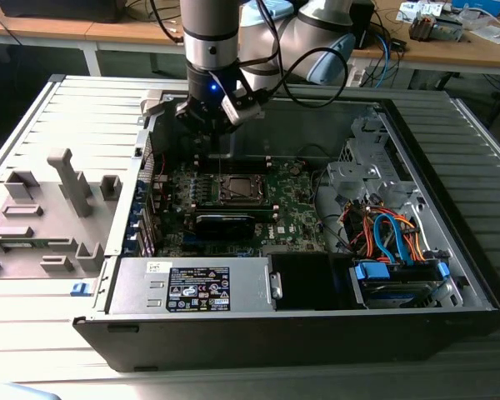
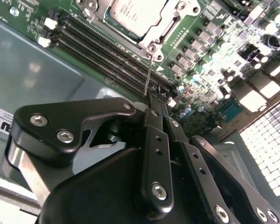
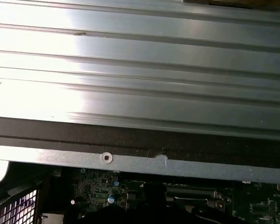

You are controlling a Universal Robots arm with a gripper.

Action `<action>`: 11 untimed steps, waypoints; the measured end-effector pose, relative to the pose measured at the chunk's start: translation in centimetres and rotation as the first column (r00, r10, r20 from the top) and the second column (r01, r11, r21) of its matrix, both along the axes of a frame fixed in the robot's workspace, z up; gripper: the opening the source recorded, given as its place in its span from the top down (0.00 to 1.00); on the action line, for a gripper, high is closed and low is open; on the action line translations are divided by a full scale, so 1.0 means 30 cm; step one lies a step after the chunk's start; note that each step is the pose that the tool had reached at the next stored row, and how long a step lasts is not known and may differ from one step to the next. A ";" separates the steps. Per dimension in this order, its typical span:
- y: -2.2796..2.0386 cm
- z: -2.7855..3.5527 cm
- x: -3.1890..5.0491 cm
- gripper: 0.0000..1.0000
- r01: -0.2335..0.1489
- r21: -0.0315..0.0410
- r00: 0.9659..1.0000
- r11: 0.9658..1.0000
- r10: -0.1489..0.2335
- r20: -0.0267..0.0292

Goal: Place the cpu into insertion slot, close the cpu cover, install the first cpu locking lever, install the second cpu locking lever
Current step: 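Install the first cpu locking lever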

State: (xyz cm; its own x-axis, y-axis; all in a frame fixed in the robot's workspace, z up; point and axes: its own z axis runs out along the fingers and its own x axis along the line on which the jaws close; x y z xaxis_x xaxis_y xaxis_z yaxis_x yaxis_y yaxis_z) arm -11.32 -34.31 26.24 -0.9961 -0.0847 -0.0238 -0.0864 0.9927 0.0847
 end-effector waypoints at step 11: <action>0.000 0.000 0.001 0.89 -0.001 0.033 1.000 0.999 0.001 0.000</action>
